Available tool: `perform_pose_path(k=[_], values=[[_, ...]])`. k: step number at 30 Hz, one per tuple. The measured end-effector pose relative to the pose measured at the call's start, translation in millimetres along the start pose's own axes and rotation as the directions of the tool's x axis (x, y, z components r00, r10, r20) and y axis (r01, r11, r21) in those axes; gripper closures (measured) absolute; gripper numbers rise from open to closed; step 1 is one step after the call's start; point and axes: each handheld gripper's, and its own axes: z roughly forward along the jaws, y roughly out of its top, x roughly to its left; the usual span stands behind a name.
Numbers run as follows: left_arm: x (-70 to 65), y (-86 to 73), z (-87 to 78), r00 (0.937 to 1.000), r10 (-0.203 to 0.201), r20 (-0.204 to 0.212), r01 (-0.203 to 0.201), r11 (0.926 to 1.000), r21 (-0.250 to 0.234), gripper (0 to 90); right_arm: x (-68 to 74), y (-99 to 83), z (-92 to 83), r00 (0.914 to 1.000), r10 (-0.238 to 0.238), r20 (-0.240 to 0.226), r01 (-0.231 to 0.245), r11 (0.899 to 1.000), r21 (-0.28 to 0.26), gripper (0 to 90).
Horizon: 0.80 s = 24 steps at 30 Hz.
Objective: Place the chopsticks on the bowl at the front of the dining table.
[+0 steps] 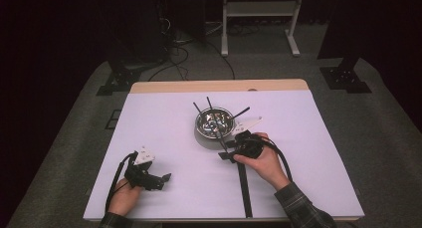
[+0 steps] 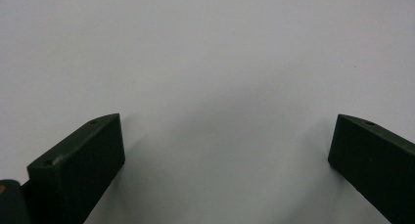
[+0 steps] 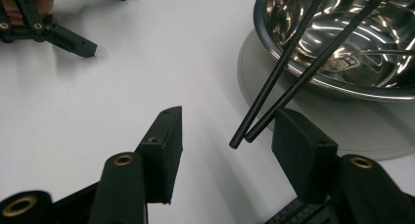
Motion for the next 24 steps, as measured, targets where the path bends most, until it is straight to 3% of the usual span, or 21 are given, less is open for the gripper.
perform_pose_path(k=[10, 16, 24], values=[[-0.1, -0.1, 0.0, 1.0, 0.0, 0.0, 0.0, 1.0, -0.001, 0.0, -2.7, 9.5, -6.8, 0.9997, 0.006, 0.022, -0.006, 1.0, -0.02, 42.1], [0.2, 0.0, -0.2, 1.0, 0.003, 0.0, -0.003, 1.0, 0.002, 0.0, -10.4, 31.1, -10.2, 0.9984, 0.03, 0.048, -0.027, 0.998, -0.06, 35.6], [0.1, -0.1, -0.2, 1.0, 0.002, -0.001, -0.002, 1.0, 0.002, 0.0, -27.2, 65.9, -5.4, 0.9913, 0.059, 0.117, -0.048, 0.994, -0.095, 26.4]])
